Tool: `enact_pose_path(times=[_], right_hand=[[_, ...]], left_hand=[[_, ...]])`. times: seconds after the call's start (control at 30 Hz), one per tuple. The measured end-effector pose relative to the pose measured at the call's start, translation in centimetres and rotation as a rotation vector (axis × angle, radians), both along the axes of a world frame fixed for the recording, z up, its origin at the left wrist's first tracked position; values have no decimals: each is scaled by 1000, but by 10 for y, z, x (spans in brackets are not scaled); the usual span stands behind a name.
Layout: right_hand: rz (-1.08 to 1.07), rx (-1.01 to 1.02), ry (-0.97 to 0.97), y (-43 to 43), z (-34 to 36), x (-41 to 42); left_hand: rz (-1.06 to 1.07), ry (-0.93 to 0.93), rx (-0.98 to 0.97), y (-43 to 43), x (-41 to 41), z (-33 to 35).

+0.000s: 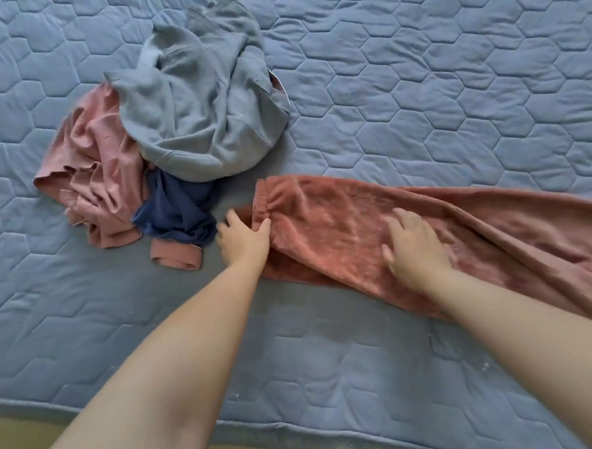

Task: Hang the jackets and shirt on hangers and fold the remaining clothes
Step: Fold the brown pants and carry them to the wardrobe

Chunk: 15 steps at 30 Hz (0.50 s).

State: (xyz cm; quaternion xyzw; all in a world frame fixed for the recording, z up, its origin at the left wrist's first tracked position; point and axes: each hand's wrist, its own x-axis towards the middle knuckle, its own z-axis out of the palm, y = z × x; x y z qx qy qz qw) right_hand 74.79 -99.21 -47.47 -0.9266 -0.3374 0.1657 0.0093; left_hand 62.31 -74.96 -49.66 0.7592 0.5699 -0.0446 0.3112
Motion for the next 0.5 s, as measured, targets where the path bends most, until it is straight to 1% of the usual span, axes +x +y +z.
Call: enact_pose_path(times=[0.07, 0.1, 0.17, 0.2, 0.23, 0.27, 0.33, 0.37, 0.4, 0.43, 0.5], right_hand=[[113, 44, 23, 11, -9, -25], [143, 6, 60, 18, -12, -34], [139, -137, 118, 31, -17, -46], [137, -177, 95, 36, -19, -49], [143, -188, 68, 41, -19, -50], [144, -154, 28, 43, -20, -50], [137, -3, -29, 44, -20, -48], [148, 57, -36, 44, -18, -48], [171, 92, -41, 43, -18, -50], [205, 96, -36, 43, -17, -53], [295, 37, 1, 41, -20, -64]], left_hand=[[-119, -7, 248, -2, 0, -1], [-191, 12, 305, -3, 1, -1], [-288, 75, 265, -5, 4, -2], [-298, 72, 223, -5, 5, -3], [-283, 19, 181, -5, 5, -3], [-248, -79, 148, -3, 3, -1], [-174, -308, 154, 1, -5, 7], [-146, -390, 183, 4, -11, 9], [-128, -431, 205, 6, -19, 10], [-114, -420, 208, 7, -28, 8], [-77, -288, 157, 7, -48, 0]])
